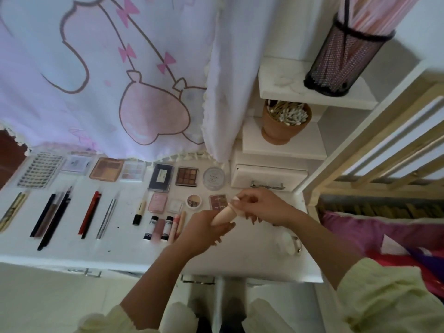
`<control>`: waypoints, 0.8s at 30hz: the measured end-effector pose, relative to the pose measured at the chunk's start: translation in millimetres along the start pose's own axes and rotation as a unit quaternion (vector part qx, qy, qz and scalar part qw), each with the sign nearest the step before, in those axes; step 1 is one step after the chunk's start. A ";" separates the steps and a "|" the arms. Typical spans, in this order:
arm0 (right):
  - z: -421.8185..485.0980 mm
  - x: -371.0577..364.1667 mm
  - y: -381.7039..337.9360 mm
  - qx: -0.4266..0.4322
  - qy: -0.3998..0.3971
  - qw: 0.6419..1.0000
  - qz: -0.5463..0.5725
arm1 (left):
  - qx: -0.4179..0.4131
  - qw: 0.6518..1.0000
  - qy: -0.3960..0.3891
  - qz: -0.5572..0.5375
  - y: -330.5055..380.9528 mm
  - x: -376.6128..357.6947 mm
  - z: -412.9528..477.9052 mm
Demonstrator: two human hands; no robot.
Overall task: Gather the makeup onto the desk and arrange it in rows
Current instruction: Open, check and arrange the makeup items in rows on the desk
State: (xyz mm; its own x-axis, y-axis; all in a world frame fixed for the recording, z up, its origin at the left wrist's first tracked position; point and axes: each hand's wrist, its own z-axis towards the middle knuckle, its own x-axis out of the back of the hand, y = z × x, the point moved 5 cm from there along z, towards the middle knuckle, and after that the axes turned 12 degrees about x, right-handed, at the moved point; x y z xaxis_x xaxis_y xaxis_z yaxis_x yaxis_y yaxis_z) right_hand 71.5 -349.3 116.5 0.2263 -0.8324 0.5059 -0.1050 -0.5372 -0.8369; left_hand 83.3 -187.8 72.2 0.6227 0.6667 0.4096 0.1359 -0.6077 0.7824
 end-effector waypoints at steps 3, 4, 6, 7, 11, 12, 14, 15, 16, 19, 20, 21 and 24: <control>-0.1 1.9 -4.8 -0.011 0.012 1.000 -0.002 | -0.015 0.999 0.036 0.031 1.3 0.2 -1.6; -0.2 1.7 -6.6 -0.016 0.014 1.000 0.000 | -0.018 0.998 0.044 0.039 1.3 -0.1 -2.1; -1.2 0.4 -8.2 -0.031 0.015 0.999 0.006 | -0.026 0.996 0.061 0.063 1.6 0.2 -3.2; -2.2 0.1 -7.3 -0.039 0.013 0.999 0.004 | -0.031 0.994 0.072 0.082 2.2 0.4 -3.2; -5.3 -0.2 -1.7 -0.057 -0.008 0.998 0.022 | -0.054 0.984 0.110 0.131 5.2 0.0 -2.4; -5.5 0.7 -0.6 -0.059 -0.012 0.997 0.039 | -0.056 0.983 0.114 0.133 5.4 -0.6 -2.3; -6.2 3.5 1.4 -0.068 -0.020 0.994 0.080 | -0.060 0.981 0.125 0.138 5.9 -1.4 -2.8; -7.0 5.0 2.6 -0.071 -0.024 0.992 0.104 | -0.062 0.979 0.130 0.145 5.3 -1.6 -2.8; -7.7 6.3 3.7 -0.071 -0.028 0.989 0.129 | -0.062 0.977 0.134 0.152 4.5 -1.9 -2.8; -10.1 9.6 7.7 -0.065 -0.032 0.982 0.172 | -0.057 0.979 0.124 0.151 0.9 -4.9 -0.7; -10.5 10.3 8.9 -0.063 -0.032 0.982 0.173 | -0.055 0.980 0.121 0.147 0.7 -6.0 0.1; -11.2 10.8 9.7 -0.057 -0.032 0.983 0.169 | -0.048 0.982 0.115 0.142 0.9 -7.2 0.5; -11.2 15.9 9.1 -0.033 -0.009 0.987 0.154 | -0.018 0.991 0.097 0.091 -0.8 -10.0 2.7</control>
State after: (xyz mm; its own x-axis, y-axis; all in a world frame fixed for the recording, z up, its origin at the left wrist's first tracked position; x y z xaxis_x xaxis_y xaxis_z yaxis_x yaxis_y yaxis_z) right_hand 63.3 -369.0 119.3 0.1909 -0.9556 0.2244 -0.2344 -0.2664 -0.9349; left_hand 79.0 -195.2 66.2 0.4733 0.6205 0.6253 0.0048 -0.7116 0.7026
